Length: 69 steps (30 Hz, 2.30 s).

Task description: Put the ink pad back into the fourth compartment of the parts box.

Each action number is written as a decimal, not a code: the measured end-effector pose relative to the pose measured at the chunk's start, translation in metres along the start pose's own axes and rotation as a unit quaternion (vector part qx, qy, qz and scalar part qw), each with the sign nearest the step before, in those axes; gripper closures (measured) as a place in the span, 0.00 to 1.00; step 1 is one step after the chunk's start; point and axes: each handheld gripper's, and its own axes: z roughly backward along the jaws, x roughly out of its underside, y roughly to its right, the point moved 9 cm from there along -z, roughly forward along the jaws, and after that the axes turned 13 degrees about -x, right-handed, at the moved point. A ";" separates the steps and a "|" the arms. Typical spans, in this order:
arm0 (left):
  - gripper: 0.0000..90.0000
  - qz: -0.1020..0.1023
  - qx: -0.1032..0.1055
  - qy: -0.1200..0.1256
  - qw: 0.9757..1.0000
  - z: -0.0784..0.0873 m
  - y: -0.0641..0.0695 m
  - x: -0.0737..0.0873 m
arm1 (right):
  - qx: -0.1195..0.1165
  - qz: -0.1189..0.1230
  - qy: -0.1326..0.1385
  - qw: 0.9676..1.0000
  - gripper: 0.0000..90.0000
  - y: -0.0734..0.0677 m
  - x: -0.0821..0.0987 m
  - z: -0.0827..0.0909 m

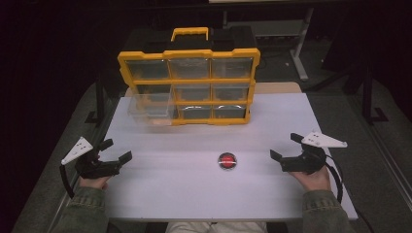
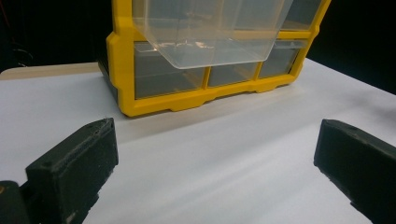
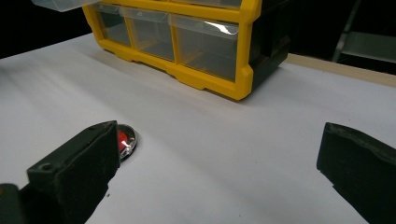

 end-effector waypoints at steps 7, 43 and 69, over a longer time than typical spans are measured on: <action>0.00 -0.002 -0.011 0.004 1.000 0.000 -0.002 -0.002 | -0.002 0.004 -0.006 1.000 0.00 -0.002 0.001 -0.002; 0.00 -0.002 -0.016 0.002 1.000 -0.004 -0.002 0.000 | -0.042 0.041 -0.092 0.994 0.00 -0.023 -0.024 -0.032; 0.00 0.000 -0.017 -0.004 1.000 -0.006 -0.003 0.002 | -0.081 0.076 -0.147 0.983 0.00 -0.039 -0.038 -0.060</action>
